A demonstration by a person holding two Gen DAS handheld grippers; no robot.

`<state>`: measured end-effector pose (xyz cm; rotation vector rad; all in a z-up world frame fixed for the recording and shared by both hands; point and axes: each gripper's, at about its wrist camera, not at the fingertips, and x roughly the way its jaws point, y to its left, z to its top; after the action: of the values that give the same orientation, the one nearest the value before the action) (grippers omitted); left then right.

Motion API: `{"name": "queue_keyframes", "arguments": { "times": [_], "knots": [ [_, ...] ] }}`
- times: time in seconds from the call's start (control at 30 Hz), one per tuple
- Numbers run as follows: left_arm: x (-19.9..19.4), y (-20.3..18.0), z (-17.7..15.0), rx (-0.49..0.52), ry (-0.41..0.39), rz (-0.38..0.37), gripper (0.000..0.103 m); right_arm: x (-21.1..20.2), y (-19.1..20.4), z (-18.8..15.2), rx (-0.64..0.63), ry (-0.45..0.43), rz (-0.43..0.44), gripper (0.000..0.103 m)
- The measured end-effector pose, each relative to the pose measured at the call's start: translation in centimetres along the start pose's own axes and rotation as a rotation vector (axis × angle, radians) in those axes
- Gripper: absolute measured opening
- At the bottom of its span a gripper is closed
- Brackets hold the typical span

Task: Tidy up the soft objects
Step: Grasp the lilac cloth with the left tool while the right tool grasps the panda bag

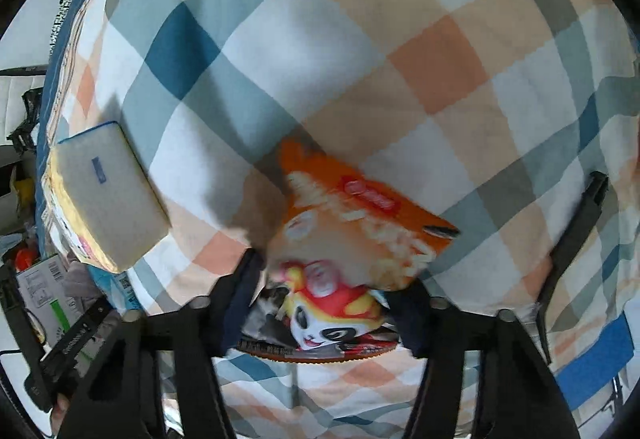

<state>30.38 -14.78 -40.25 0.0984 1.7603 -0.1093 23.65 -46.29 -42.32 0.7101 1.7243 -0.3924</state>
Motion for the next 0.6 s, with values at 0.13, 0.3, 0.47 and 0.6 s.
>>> {"name": "queue_keyframes", "arguments": {
  "times": [0.13, 0.3, 0.47, 0.6],
  "knots": [
    [0.0, -0.4, -0.5, 0.005, -0.012, 0.002, 0.03, -0.3, 0.0, -0.3, -0.006, 0.003, -0.012, 0.053],
    [-1.2, -1.9, -0.2, 0.022, -0.036, 0.022, 0.029, -0.5, 0.2, -1.4, -0.009, -0.003, -0.021, 0.051],
    [-3.5, -2.8, -1.0, 0.023, -0.069, 0.001, 0.029, -1.7, 1.2, -3.2, -0.027, -0.025, -0.014, 0.051],
    [-6.2, -3.4, -3.1, 0.036, -0.115, -0.039, 0.029, -3.5, 2.2, -5.4, -0.067, -0.058, -0.004, 0.05]
  ]
}}
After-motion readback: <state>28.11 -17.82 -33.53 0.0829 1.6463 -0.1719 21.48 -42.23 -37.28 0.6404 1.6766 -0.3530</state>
